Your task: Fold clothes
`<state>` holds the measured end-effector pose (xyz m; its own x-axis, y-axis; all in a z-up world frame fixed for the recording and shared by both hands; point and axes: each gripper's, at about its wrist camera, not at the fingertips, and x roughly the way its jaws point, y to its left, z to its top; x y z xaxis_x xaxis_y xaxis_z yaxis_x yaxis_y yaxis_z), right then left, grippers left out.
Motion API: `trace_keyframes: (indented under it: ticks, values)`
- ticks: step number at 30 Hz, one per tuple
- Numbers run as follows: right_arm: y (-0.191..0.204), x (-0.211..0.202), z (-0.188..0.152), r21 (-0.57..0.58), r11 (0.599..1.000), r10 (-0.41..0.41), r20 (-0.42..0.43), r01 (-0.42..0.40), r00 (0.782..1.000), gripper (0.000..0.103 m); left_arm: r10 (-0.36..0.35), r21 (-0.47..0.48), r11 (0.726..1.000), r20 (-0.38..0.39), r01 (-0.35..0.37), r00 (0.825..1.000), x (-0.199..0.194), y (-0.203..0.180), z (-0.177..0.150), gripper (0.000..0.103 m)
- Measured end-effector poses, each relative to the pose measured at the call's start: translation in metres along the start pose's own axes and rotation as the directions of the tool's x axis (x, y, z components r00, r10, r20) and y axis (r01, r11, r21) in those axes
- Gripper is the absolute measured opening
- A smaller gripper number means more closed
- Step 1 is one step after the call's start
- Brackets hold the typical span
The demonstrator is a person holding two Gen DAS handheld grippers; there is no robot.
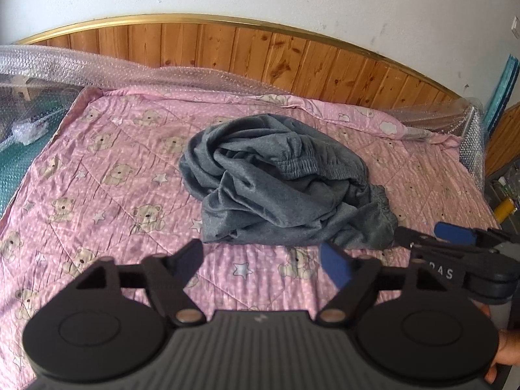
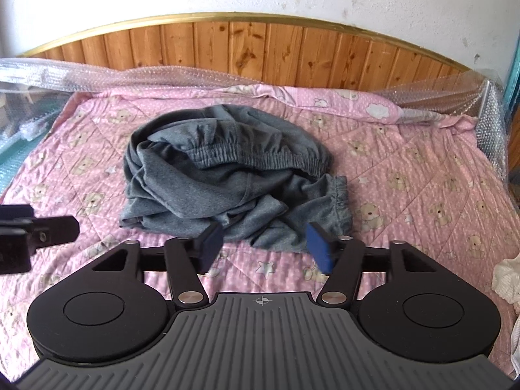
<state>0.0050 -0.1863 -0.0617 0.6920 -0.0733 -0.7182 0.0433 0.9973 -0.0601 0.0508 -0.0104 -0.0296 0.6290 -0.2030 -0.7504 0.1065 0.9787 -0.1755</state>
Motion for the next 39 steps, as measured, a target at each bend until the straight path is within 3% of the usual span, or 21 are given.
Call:
trace_keyframes:
  ticks: [1, 3, 7, 9, 13, 16, 19, 22, 25, 26, 27, 28, 29, 30, 32, 34, 36, 37, 39]
  values:
    - [-0.003, 0.003, 0.0, 0.003, 1.0, 0.005, 0.002, -0.005, 1.0, 0.078, -0.002, -0.018, 1.0, 0.01, 0.002, 1.0, 0.002, 0.002, 0.003, 0.102]
    - [-0.008, 0.01, -0.002, 0.01, 1.0, 0.019, 0.013, -0.019, 1.0, 0.09, -0.003, -0.049, 0.999, 0.019, 0.004, 1.0, 0.009, 0.005, 0.009, 0.103]
    - [-0.025, 0.035, -0.008, 0.033, 0.999, 0.04, -0.033, -0.038, 0.999, 0.09, 0.013, -0.072, 0.997, 0.0, -0.013, 1.0, 0.03, 0.003, 0.023, 0.103]
    - [-0.035, 0.049, -0.01, 0.055, 0.997, 0.057, -0.066, -0.053, 0.996, 0.09, 0.038, -0.031, 0.999, 0.004, -0.038, 0.999, 0.044, -0.004, 0.029, 0.103]
    - [-0.062, 0.08, -0.016, 0.125, 0.988, 0.105, -0.118, -0.09, 0.988, 0.094, 0.062, 0.163, 0.984, 0.036, -0.067, 0.997, 0.077, -0.032, 0.05, 0.103]
    - [-0.08, 0.108, -0.025, 0.166, 0.981, 0.127, -0.166, -0.099, 0.978, 0.094, 0.07, 0.317, 0.944, 0.067, -0.088, 0.995, 0.105, -0.054, 0.067, 0.103]
    - [-0.096, 0.13, -0.036, 0.215, 0.971, 0.15, -0.196, -0.107, 0.969, 0.094, 0.112, 0.482, 0.865, 0.085, -0.139, 0.99, 0.156, -0.075, 0.072, 0.103]
    - [-0.11, 0.143, -0.046, 0.273, 0.954, 0.183, -0.214, -0.121, 0.96, 0.094, 0.097, 0.591, 0.804, -0.017, -0.068, 0.995, 0.207, -0.087, 0.076, 0.103]
    - [-0.118, 0.154, -0.054, 0.305, 0.942, 0.213, -0.224, -0.139, 0.951, 0.094, 0.105, 0.643, 0.765, -0.126, 0.001, 0.986, 0.247, -0.097, 0.073, 0.102]
    - [-0.12, 0.157, -0.055, 0.309, 0.94, 0.22, -0.227, -0.144, 0.949, 0.094, 0.131, 0.649, 0.76, -0.14, -0.009, 0.982, 0.257, -0.1, 0.073, 0.098]
    - [-0.122, 0.16, -0.056, 0.315, 0.938, 0.225, -0.227, -0.147, 0.947, 0.094, 0.14, 0.647, 0.763, -0.149, -0.011, 0.979, 0.264, -0.095, 0.07, 0.082]
    - [-0.124, 0.162, -0.056, 0.322, 0.935, 0.229, -0.224, -0.15, 0.947, 0.094, 0.136, 0.631, 0.776, -0.147, -0.013, 0.98, 0.265, -0.095, 0.074, 0.056]
    - [-0.126, 0.165, -0.056, 0.328, 0.932, 0.233, -0.221, -0.153, 0.947, 0.094, 0.118, 0.591, 0.807, -0.151, -0.006, 0.981, 0.261, -0.094, 0.083, 0.043]
    - [-0.129, 0.168, -0.055, 0.339, 0.928, 0.236, -0.216, -0.154, 0.947, 0.093, 0.068, 0.515, 0.857, -0.146, 0.017, 0.987, 0.249, -0.087, 0.097, 0.032]
    - [-0.134, 0.17, -0.051, 0.359, 0.919, 0.243, -0.192, -0.162, 0.951, 0.091, -0.04, 0.343, 0.937, -0.082, 0.066, 0.996, 0.213, -0.07, 0.129, 0.028]
    - [-0.137, 0.171, -0.044, 0.363, 0.916, 0.241, -0.163, -0.169, 0.957, 0.09, -0.081, 0.138, 0.988, 0.056, 0.072, 0.995, 0.161, -0.032, 0.17, 0.027]
    - [-0.135, 0.172, -0.032, 0.35, 0.922, 0.229, -0.153, -0.164, 0.961, 0.09, -0.05, -0.104, 0.992, 0.187, 0.07, 0.981, 0.104, 0.039, 0.195, 0.025]
    - [-0.134, 0.173, -0.027, 0.346, 0.925, 0.221, -0.152, -0.158, 0.963, 0.09, 0.03, -0.202, 0.979, 0.216, 0.015, 0.976, 0.086, 0.078, 0.2, 0.023]
    - [-0.127, 0.172, -0.02, 0.337, 0.93, 0.21, -0.151, -0.149, 0.966, 0.09, 0.2, -0.348, 0.929, 0.192, -0.124, 0.961, 0.066, 0.157, 0.187, 0.024]
